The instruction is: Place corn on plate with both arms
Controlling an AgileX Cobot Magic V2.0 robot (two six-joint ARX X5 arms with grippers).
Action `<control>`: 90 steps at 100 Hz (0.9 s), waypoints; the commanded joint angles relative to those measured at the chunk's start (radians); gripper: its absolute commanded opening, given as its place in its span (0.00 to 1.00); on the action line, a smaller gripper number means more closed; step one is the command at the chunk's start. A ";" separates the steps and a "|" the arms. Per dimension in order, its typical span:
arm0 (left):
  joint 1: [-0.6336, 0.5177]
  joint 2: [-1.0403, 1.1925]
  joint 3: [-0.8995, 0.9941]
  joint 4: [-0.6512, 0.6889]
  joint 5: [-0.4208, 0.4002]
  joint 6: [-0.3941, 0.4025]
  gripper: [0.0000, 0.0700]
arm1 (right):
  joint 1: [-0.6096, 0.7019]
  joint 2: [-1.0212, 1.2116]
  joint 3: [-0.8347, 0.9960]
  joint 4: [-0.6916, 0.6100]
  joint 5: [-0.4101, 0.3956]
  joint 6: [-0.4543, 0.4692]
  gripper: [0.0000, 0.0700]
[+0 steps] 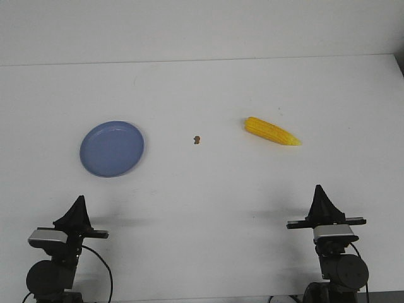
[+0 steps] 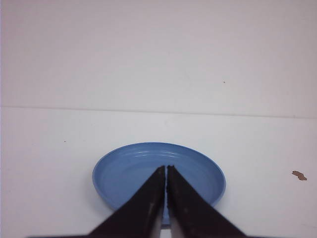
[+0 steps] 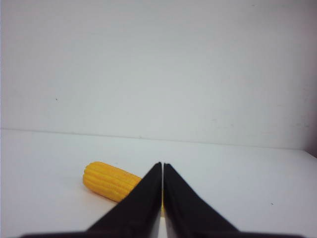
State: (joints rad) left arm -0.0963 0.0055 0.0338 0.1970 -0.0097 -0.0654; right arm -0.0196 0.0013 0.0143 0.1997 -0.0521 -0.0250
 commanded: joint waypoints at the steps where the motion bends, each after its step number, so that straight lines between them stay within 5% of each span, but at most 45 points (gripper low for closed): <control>1: 0.000 -0.002 -0.020 0.014 -0.002 0.009 0.02 | 0.003 0.000 -0.002 0.010 0.000 0.010 0.01; 90: 0.000 -0.002 0.004 0.012 -0.002 0.006 0.02 | 0.003 0.000 -0.002 0.058 0.000 0.015 0.01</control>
State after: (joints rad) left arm -0.0963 0.0055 0.0345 0.1974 -0.0097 -0.0654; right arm -0.0196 0.0017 0.0143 0.2241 -0.0521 -0.0246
